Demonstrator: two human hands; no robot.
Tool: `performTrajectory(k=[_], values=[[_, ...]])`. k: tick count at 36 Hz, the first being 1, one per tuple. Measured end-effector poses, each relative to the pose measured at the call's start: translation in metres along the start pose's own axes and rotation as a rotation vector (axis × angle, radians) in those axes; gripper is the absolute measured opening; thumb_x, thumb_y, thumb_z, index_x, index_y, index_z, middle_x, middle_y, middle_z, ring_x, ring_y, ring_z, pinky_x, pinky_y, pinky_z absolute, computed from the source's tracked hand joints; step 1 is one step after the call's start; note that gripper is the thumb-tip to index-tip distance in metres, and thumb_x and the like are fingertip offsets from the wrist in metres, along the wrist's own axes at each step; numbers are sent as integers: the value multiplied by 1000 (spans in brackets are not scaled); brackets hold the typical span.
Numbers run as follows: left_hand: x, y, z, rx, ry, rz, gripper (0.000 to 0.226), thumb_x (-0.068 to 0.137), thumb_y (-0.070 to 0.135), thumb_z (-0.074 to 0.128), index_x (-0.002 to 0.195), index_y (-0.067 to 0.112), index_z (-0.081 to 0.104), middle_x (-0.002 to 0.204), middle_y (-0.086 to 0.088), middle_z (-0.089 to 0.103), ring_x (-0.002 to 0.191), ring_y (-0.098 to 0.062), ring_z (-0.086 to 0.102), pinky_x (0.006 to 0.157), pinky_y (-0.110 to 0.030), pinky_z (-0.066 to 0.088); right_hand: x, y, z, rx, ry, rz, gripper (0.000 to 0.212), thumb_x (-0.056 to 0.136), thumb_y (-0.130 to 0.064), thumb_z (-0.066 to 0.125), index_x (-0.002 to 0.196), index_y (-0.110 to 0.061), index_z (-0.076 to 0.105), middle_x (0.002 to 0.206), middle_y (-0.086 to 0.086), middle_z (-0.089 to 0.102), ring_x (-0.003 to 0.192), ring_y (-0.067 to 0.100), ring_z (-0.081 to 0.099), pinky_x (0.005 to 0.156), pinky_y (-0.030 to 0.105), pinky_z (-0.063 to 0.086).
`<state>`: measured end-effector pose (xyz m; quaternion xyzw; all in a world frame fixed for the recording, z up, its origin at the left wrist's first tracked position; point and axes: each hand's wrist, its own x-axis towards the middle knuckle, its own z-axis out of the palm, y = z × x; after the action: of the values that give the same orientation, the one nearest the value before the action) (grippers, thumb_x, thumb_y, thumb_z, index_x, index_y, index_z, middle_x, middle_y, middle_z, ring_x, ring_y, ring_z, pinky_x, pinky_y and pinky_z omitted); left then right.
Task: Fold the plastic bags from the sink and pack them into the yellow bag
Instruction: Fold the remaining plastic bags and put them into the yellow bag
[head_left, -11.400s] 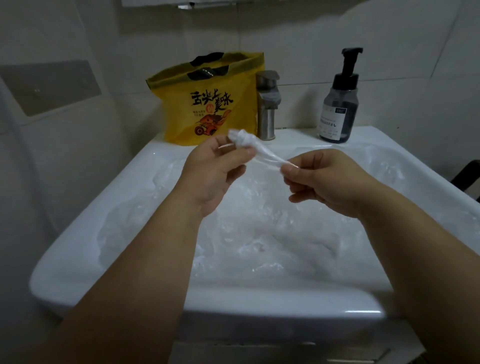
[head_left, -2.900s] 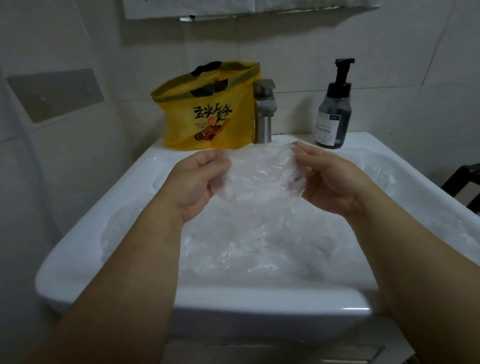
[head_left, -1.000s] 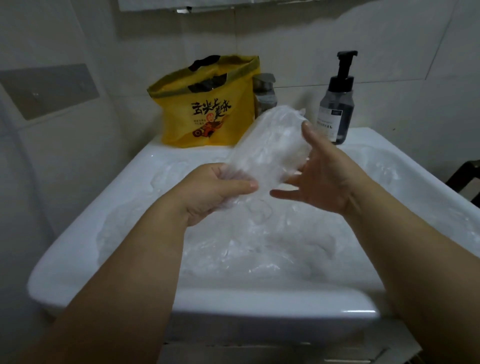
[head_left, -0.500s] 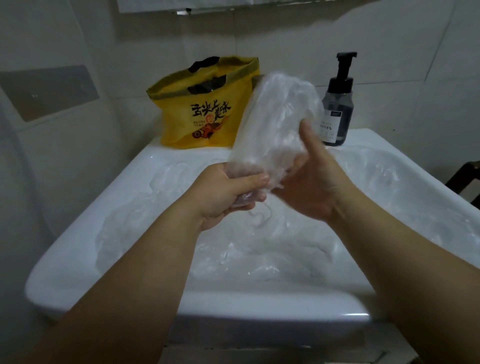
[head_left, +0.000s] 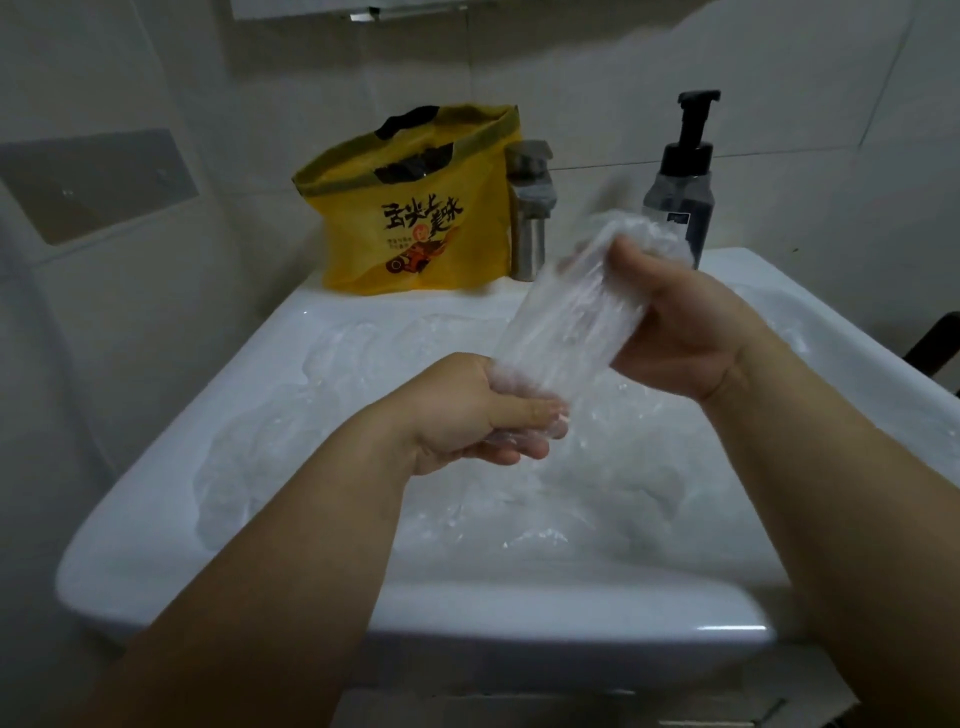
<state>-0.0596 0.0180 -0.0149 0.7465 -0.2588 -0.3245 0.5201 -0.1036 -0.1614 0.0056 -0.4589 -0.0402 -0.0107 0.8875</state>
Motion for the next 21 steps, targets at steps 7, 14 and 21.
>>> performTrajectory(k=[7, 14, 21], values=[[-4, 0, -7, 75, -74, 25, 44, 62, 38, 75, 101, 17, 73, 98, -1, 75, 89, -12, 69, 82, -29, 54, -4, 7, 3, -144, -26, 81, 24, 88, -28, 49, 101, -13, 62, 94, 6, 68, 94, 21, 64, 92, 40, 49], [3, 4, -12, -347, 54, 131, 47, 71, 24, 70, 113, 3, 66, 102, -13, 71, 88, -18, 69, 79, -28, 57, -3, 27, 12, -371, -91, 215, 49, 94, -29, 51, 135, -3, 48, 128, 21, 59, 117, 36, 58, 98, 44, 49], [17, 0, -26, -600, 220, 32, 40, 86, 12, 62, 125, 3, 61, 119, -16, 67, 111, -28, 64, 93, -37, 53, -1, 24, 13, -384, 153, -66, 62, 91, -5, 53, 145, -30, 33, 131, 11, 54, 106, 24, 60, 78, 35, 55]])
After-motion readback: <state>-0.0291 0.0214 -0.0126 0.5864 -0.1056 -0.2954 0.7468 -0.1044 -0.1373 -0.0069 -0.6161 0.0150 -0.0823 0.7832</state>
